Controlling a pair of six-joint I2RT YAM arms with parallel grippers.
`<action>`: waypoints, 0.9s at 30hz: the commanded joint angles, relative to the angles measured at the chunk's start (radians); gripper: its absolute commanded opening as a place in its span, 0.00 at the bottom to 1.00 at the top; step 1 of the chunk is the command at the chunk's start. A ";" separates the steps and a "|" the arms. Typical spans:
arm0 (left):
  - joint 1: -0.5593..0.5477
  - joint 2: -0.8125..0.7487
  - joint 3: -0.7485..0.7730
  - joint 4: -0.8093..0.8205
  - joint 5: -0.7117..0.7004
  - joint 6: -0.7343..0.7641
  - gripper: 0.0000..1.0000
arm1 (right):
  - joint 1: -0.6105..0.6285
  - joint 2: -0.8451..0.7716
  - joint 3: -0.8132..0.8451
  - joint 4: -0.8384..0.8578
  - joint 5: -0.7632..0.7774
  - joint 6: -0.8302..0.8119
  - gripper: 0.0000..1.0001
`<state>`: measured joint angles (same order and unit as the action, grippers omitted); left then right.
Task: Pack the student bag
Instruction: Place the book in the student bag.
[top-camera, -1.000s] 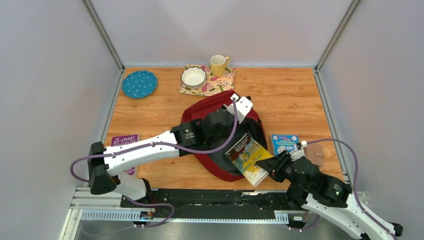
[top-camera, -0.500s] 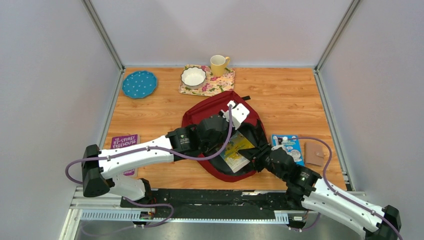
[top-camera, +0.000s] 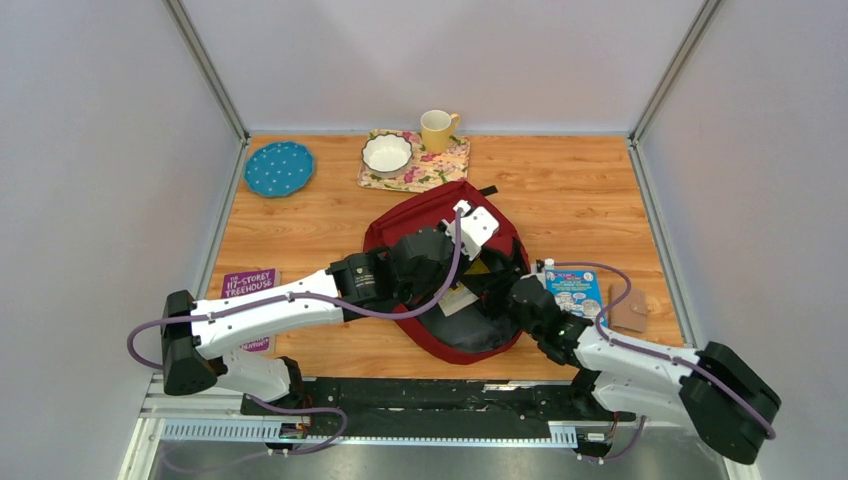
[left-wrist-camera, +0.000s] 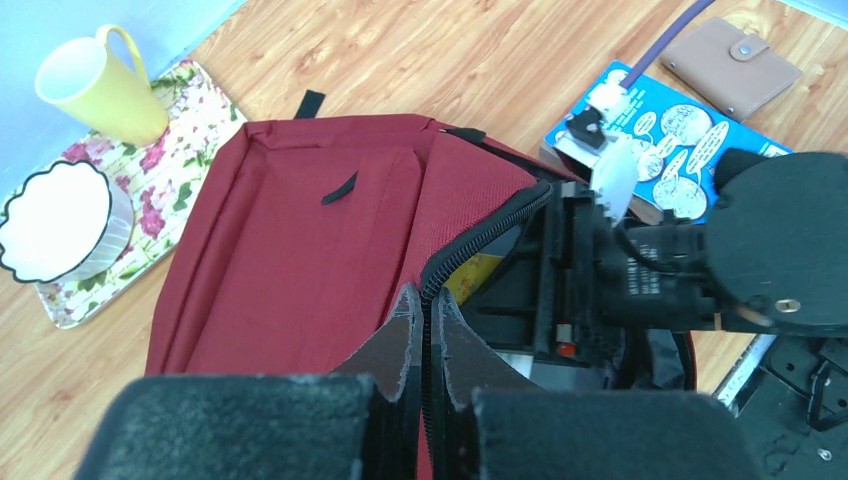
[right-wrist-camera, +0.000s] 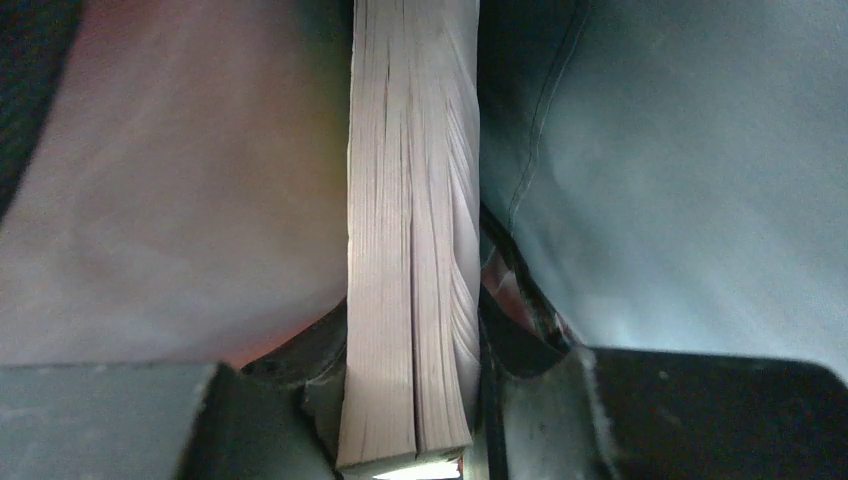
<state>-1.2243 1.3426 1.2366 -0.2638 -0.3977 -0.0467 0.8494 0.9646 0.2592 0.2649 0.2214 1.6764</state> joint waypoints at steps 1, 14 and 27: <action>-0.011 -0.031 0.099 -0.009 0.020 -0.031 0.00 | -0.015 0.148 0.090 0.368 0.065 -0.058 0.01; -0.009 -0.083 0.015 0.001 -0.081 -0.113 0.00 | -0.032 0.431 0.081 0.361 -0.028 -0.072 0.40; -0.006 -0.076 -0.029 0.008 -0.081 -0.140 0.00 | -0.033 0.338 0.121 -0.036 -0.169 -0.146 0.60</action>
<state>-1.2243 1.2984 1.2022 -0.3119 -0.4706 -0.1619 0.8188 1.3193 0.3527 0.2909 0.1192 1.5600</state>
